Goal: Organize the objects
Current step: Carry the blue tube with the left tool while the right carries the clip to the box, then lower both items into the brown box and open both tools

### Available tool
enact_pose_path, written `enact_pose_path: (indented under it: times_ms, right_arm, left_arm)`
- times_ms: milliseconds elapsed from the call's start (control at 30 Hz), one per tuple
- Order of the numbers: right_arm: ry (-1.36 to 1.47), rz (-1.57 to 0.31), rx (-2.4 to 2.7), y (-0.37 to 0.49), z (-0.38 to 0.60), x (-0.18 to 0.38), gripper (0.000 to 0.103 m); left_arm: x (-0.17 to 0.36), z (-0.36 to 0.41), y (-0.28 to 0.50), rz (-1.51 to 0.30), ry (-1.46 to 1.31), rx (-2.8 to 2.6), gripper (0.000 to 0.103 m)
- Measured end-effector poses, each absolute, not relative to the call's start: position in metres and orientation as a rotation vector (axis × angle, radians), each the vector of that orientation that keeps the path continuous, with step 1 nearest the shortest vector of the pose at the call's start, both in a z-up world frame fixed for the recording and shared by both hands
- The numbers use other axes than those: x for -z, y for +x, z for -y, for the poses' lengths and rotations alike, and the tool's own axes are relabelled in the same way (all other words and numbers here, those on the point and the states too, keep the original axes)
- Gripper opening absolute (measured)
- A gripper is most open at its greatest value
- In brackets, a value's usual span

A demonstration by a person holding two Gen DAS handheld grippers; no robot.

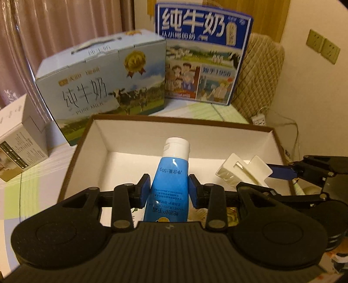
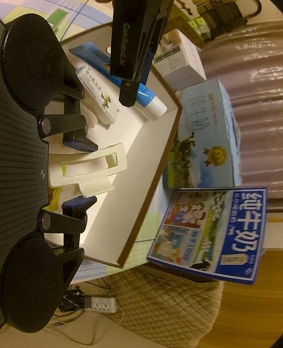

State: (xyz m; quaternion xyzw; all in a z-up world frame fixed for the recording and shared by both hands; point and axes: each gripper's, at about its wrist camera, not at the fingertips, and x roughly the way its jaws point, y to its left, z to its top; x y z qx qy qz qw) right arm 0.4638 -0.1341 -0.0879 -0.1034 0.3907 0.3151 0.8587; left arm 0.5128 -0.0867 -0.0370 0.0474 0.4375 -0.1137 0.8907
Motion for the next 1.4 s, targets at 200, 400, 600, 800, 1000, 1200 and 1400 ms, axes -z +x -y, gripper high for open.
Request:
enact_pose_path:
  times_ms: [200,400,600,800,1000,1200,1400]
  right_arm:
    - [-0.214,-0.847,-0.637,0.476,0.136,0.098,0.041]
    - [-0.214,-0.851,-0.620,0.483,0.137,0.102,0.041]
    - [-0.202,-0.854,-0.612,0.485,0.137,0.104,0.041]
    - [-0.189,-0.859,-0.611,0.484,0.141,0.105,0.041]
    - [-0.175,-0.868,-0.608,0.485,0.142,0.108,0.041]
    - [-0.138,-0.824,-0.600,0.485,0.140,0.105,0.041]
    - [-0.071,-0.728,-0.585,0.481,0.146,0.095,0.067]
  left_arm:
    - [0.058,0.092,0.531,-0.951,0.105,0.234,0.032]
    - [0.072,0.094,0.543,-0.967,0.088,0.234,0.032]
    - [0.077,0.094,0.549,-0.949,0.063,0.237,0.033]
    - [0.075,0.092,0.545,-0.922,0.099,0.249,0.056]
    - [0.074,0.080,0.539,-0.931,0.082,0.247,0.064]
    - [0.071,0.071,0.532,-0.925,0.089,0.247,0.071]
    - [0.066,0.060,0.522,-0.919,0.083,0.241,0.081]
